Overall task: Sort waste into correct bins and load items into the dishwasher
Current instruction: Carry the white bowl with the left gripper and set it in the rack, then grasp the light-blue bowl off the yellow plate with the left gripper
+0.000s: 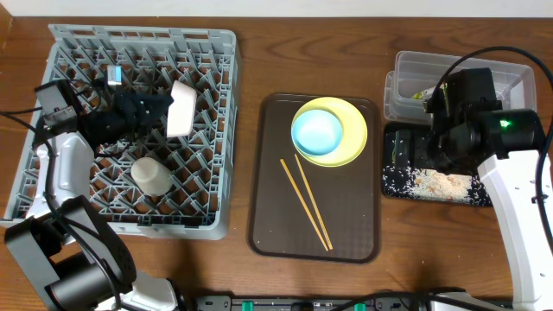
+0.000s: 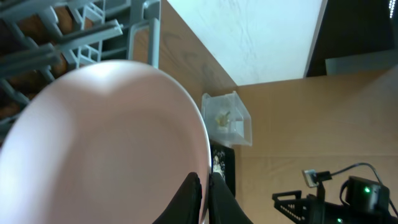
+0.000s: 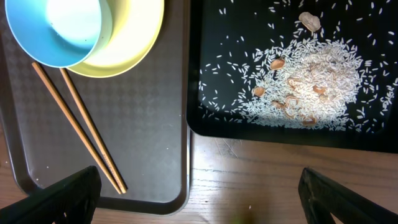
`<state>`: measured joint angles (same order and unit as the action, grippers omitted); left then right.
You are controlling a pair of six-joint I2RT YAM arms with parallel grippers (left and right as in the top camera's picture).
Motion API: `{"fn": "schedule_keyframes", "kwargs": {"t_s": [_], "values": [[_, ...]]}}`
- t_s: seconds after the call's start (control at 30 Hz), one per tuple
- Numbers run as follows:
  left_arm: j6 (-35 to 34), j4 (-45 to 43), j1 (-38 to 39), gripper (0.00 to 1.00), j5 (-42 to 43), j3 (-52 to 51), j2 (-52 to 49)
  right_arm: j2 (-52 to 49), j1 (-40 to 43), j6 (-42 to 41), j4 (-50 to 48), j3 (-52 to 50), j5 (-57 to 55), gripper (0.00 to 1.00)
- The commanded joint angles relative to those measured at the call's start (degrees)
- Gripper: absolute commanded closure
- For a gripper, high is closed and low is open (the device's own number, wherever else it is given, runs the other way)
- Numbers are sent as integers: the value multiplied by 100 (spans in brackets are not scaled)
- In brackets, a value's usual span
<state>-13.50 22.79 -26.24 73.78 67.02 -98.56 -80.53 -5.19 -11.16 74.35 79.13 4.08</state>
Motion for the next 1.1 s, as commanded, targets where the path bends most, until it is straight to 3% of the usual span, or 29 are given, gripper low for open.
{"fn": "schedule_keyframes", "kwargs": {"t_s": [0.0, 0.23, 0.47, 0.57, 0.77, 0.87, 0.97, 1.07], "values": [[-57, -24, -61, 92, -1224, -46, -153, 4, 28, -79, 28, 96, 2, 1], [-57, -7, -387, 89, -2286, -46, -153, 4, 31, -79, 46, 96, 0, 1], [-57, 175, -623, 37, -3058, -46, -153, 4, 28, -81, 55, 96, 2, 1], [-61, 175, -691, 23, -3018, -46, -125, 4, 31, -79, 79, 96, 2, 1], [-57, 229, -647, 14, -2800, -44, 861, 4, 31, -92, 175, 96, -350, 2], [-59, 487, -374, 13, -3130, -44, 1530, 7, 52, -520, 199, 96, -894, 2], [-52, 977, 501, 12, -4319, -44, 2098, 7, 201, -708, 138, 96, -981, 1], [-59, 1191, 1602, 12, -4955, -33, 2251, 7, 402, -706, 144, 96, -981, 1]]}}
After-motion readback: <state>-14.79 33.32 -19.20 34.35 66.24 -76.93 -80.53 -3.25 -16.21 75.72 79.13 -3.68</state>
